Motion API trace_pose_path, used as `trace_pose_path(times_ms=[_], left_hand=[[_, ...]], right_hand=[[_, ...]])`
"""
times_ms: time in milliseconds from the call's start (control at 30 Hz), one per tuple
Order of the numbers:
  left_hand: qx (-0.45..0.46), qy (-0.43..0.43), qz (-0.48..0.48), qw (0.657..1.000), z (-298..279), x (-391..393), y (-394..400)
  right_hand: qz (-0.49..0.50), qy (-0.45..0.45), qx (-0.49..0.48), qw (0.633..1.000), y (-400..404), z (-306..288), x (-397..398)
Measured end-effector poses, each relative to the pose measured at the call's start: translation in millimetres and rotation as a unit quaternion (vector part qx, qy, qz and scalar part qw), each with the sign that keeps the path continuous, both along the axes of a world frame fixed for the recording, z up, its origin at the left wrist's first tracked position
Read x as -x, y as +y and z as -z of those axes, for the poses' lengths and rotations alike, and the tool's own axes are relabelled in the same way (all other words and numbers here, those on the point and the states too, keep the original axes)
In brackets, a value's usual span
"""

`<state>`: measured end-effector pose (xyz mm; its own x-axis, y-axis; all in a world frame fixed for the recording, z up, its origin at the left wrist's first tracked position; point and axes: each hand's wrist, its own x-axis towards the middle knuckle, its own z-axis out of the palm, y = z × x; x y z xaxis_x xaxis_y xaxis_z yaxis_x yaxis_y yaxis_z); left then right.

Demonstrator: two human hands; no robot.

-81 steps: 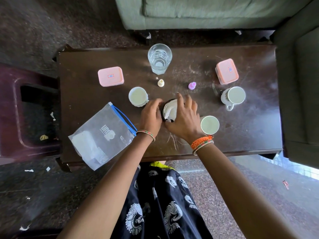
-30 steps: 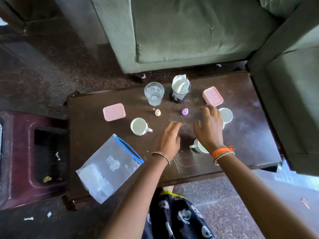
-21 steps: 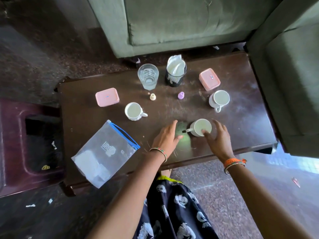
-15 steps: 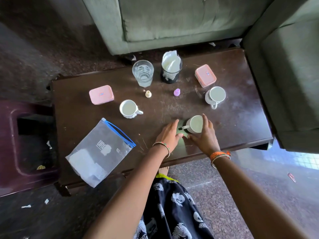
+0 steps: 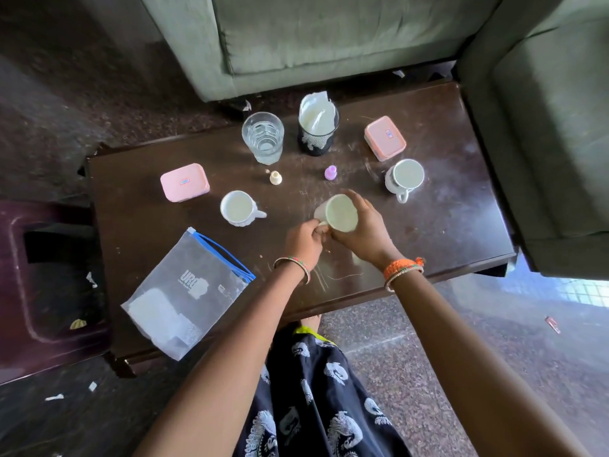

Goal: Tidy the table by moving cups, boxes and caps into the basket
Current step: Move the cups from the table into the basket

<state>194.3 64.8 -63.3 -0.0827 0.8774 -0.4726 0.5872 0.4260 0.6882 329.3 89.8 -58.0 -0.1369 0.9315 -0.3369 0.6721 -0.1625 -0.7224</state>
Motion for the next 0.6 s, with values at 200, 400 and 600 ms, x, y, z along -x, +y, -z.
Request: trace_pose_path(times_ms=[200,400,600], left_hand=[[0.013,-0.041,-0.157,0.987,2,-10,27],[-0.003,-0.04,-0.167,0.985,4,-5,45],[0.011,-0.162,-0.232,0.959,-3,5,47]], right_hand=[[0.4,0.063,0.02,0.914,33,15,-45],[0.411,-0.063,0.127,0.901,49,57,-65],[0.483,0.018,0.082,0.872,63,57,-47]])
